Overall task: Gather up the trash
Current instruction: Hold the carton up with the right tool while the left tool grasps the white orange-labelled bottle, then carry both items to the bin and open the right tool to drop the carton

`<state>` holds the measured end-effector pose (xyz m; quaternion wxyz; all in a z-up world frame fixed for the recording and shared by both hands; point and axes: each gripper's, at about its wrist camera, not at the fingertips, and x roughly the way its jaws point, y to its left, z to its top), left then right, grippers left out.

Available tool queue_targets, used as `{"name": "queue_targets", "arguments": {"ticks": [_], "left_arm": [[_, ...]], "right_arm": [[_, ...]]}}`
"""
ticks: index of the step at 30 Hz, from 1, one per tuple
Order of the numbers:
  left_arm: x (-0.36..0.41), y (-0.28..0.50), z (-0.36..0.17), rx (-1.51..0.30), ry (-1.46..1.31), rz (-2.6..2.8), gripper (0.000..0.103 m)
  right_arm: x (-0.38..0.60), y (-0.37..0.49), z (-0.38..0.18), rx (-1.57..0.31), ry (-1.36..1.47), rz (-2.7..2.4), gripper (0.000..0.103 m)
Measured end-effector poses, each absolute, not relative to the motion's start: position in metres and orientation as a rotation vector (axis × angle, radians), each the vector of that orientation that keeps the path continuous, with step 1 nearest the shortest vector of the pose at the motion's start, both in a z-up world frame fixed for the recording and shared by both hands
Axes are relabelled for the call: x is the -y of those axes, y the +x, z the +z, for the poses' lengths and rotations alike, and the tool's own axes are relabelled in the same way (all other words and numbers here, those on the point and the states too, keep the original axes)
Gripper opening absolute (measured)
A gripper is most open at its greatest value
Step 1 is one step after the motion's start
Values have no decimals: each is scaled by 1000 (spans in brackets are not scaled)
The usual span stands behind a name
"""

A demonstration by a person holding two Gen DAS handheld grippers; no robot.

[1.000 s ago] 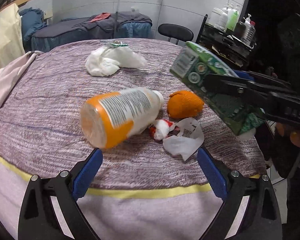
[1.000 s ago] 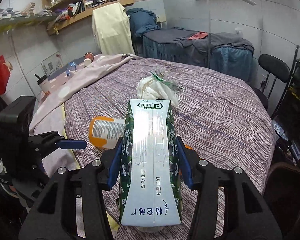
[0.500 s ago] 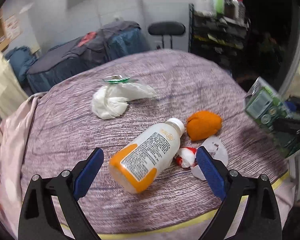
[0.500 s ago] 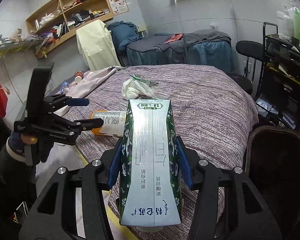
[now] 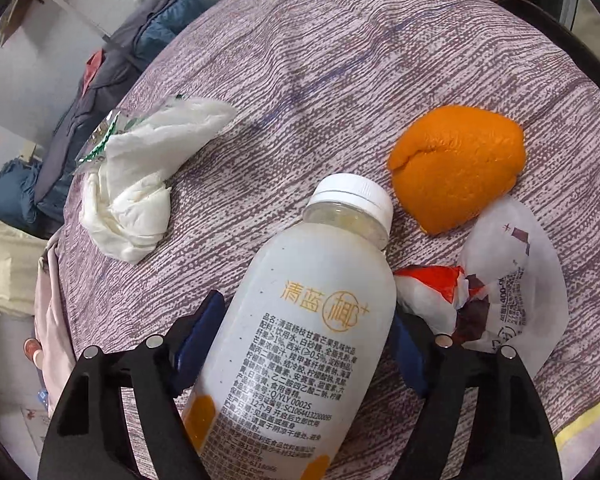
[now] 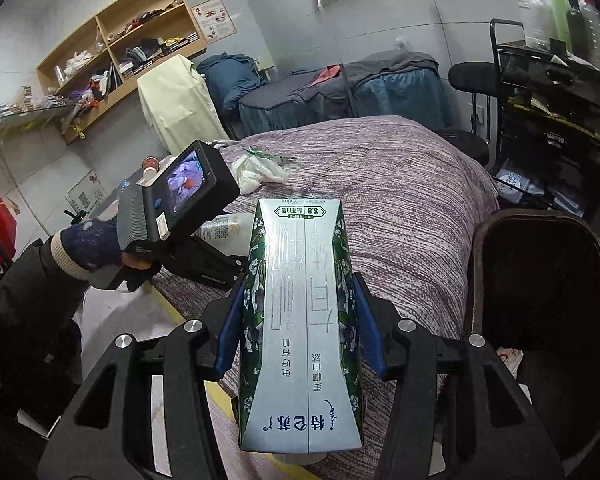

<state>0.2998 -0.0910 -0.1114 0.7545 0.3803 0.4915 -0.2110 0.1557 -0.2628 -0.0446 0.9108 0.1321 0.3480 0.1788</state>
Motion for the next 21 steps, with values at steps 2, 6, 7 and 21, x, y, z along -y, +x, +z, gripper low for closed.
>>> {"name": "queue_targets", "arguments": {"ticks": [2,6,7,21], "left_arm": [[87,295,-106,-1058,786,-469,69],[76,283,-90,-993,685,-462,67],[72,277,-84,-973,657,-463,67],[56,192,-24,-794,278,-572,67]], "right_arm": [[268,153,-46,-714,284,359,51],[277,149,-46,-695,323,341,51],[280,148,-47,-691,331,337,51],[323,128,-47,-627,405,215,51]]}}
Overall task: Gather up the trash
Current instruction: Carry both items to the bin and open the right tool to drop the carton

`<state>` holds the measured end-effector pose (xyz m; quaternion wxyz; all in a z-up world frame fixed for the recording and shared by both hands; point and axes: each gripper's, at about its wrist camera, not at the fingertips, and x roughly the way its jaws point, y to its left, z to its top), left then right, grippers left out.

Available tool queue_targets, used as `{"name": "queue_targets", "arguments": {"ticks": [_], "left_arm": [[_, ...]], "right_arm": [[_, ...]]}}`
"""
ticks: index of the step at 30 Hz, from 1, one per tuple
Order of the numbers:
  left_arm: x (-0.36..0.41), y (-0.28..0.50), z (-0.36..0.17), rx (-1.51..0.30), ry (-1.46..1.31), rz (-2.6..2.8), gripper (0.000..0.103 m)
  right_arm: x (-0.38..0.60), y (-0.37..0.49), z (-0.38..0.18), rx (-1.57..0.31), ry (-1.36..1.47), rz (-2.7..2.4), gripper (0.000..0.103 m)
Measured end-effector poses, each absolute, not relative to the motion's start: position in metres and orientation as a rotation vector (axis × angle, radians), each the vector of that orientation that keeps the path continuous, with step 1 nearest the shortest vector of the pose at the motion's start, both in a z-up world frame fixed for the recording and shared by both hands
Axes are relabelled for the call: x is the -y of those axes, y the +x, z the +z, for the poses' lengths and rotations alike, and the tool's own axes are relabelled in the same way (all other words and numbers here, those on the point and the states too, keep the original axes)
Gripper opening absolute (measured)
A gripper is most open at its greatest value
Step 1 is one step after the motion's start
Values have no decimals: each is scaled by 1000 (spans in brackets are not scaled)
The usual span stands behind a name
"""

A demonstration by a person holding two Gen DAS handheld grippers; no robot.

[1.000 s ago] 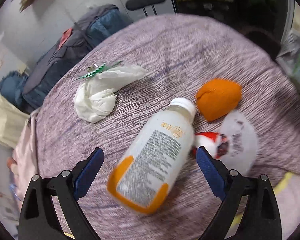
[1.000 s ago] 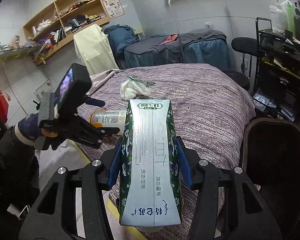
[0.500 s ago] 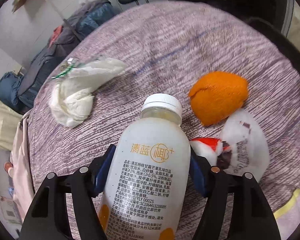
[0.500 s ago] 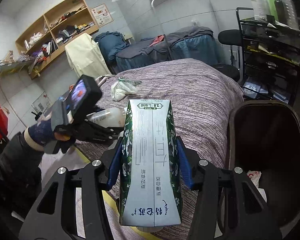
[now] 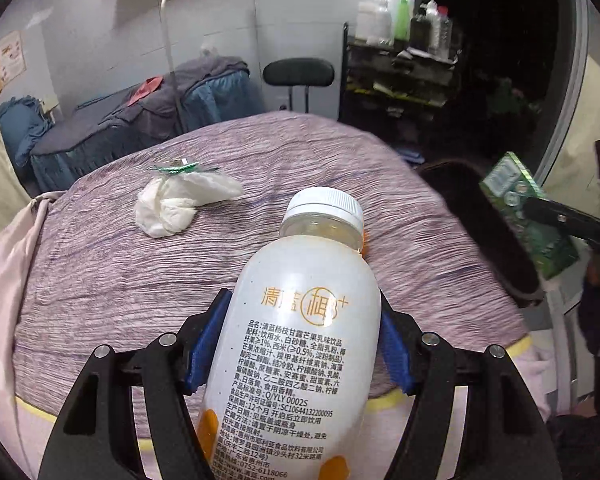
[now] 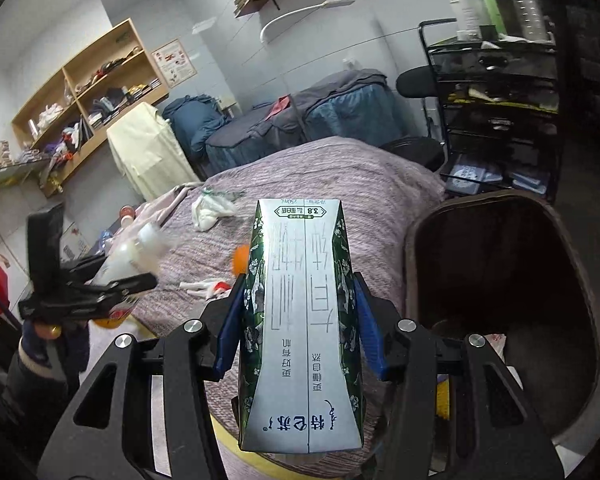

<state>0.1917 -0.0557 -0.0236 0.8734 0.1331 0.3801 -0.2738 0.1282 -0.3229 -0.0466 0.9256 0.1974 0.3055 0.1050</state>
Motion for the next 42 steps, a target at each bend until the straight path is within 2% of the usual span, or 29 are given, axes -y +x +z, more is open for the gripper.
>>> {"name": "queue_targets", "arguments": {"ticks": [10,21,27,36,39,42], "left_arm": [[106,154,-26,-762,200,-706,67],[185,132,-25,-733,224,-822,67],[212,130,-31,-750,236,-854,67],[236,131,-46,-791,257,-859,67],[244,134,-51,-812,255,-871,67],[254,138,-53,-824,266,-879,67]], "right_arm": [[376,121,-56,-653,373,10,51],[426,159,-141,-904,431,-194,51],[424,165,-161,-965,419,-225,51],[427,140,-160,-893,456,-244,52],[428,124,-147,-835,459,-274,61],[434,106,-132,-766,467,-311,63]]}}
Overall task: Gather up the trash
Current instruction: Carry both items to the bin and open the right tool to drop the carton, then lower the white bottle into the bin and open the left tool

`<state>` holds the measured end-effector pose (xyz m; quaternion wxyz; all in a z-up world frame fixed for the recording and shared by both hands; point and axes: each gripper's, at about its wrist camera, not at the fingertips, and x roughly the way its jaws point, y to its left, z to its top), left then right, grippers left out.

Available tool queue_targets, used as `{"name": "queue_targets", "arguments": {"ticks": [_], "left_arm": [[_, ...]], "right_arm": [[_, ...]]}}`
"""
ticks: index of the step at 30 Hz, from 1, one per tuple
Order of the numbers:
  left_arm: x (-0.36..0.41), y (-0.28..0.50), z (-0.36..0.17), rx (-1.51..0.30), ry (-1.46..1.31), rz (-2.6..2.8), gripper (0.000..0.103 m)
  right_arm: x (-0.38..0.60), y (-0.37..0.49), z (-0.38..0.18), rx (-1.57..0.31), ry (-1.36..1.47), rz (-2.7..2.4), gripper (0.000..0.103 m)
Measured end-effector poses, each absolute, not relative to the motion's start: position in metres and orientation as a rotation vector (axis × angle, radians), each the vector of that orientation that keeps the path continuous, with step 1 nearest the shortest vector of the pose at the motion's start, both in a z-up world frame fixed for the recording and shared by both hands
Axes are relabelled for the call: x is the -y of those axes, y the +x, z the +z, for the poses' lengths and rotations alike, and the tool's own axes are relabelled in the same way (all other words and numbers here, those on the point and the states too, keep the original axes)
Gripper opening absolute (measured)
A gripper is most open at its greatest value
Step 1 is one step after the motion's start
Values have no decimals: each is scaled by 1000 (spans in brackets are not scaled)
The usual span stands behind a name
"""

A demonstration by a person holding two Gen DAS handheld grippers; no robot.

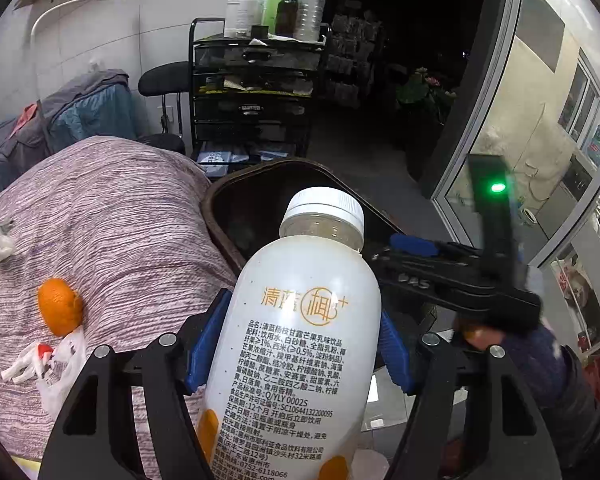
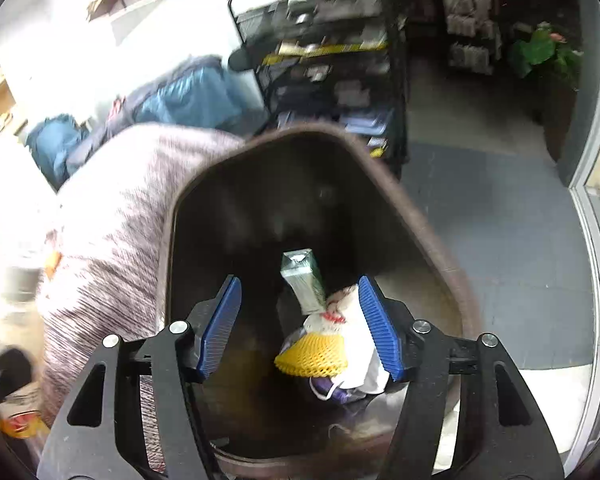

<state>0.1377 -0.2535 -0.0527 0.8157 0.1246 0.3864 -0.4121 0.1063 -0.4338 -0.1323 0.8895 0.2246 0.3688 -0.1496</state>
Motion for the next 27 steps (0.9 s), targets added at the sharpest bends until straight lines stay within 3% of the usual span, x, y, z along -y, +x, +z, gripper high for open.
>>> {"name": "queue_targets", "arguments": {"ticks": [11,27], "left_arm": [[299,148,-61,-878,309,-924,67],[348,162,-89,-1003,350,-914,67]], "right_arm": [[456,62,-82,-585,482,-417,66],[461,41,-64,-538,470,-452,66]]}}
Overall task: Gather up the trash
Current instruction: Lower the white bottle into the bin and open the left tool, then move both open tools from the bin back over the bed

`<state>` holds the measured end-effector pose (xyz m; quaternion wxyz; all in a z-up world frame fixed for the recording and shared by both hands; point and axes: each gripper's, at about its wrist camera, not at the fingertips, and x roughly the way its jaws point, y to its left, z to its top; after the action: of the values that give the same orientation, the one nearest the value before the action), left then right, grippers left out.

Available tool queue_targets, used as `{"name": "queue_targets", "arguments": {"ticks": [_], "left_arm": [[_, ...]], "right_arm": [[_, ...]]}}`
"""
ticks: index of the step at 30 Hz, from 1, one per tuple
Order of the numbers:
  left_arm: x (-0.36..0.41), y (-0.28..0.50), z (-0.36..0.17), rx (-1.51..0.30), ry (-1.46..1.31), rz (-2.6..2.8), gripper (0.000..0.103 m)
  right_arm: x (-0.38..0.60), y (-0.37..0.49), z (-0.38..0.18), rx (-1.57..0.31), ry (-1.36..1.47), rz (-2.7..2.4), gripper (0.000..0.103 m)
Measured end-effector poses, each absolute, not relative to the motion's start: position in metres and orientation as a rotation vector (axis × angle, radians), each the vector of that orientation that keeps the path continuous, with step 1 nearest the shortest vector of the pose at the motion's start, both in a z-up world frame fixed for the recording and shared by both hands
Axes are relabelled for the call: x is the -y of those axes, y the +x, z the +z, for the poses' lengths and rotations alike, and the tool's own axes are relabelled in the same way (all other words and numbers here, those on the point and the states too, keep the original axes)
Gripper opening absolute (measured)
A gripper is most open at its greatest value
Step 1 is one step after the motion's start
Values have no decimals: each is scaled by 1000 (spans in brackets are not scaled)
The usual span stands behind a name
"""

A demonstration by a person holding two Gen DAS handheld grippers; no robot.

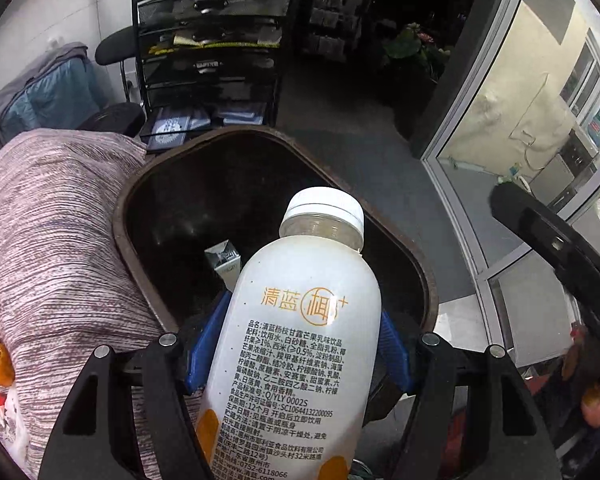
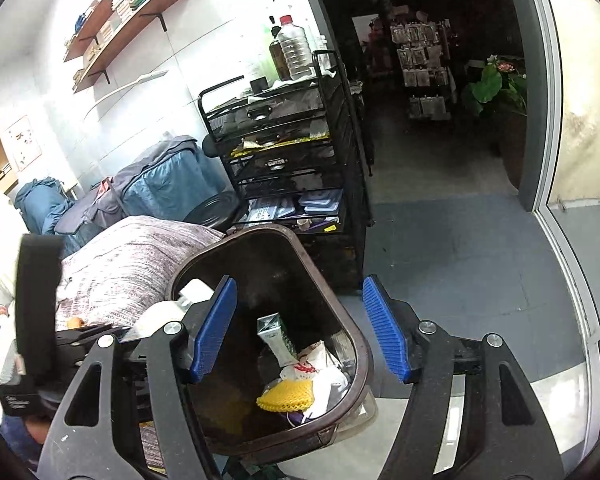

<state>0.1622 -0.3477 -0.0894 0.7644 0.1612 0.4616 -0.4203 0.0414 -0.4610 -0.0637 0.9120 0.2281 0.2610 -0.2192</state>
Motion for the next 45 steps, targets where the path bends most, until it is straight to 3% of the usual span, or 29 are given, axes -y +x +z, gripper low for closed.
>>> {"name": "queue_targets", "arguments": {"ticks": [12,16,20,23,39,45], "left_arm": [[364,170,-112,-1166,322,-933,67],[362,175,-117,-1243,264,-968,74],[355,173,-111,-1214,252,-960,76],[349,167,-103,-1190,236,-977,77],[261,130,-36,-853,215,-865,96],[214,132,-24,-806,173,-806,97]], "right_arm": [[457,41,-69,-555,470,-450,66],[457,39,-69,-555,474,-453,66],[457,36,-65,-539,472,-458,66],[456,34,-61,-520,469,-461,75],[436,44,-53,-478,449,-390,84],[411,70,-54,-510,436,-283,84]]}}
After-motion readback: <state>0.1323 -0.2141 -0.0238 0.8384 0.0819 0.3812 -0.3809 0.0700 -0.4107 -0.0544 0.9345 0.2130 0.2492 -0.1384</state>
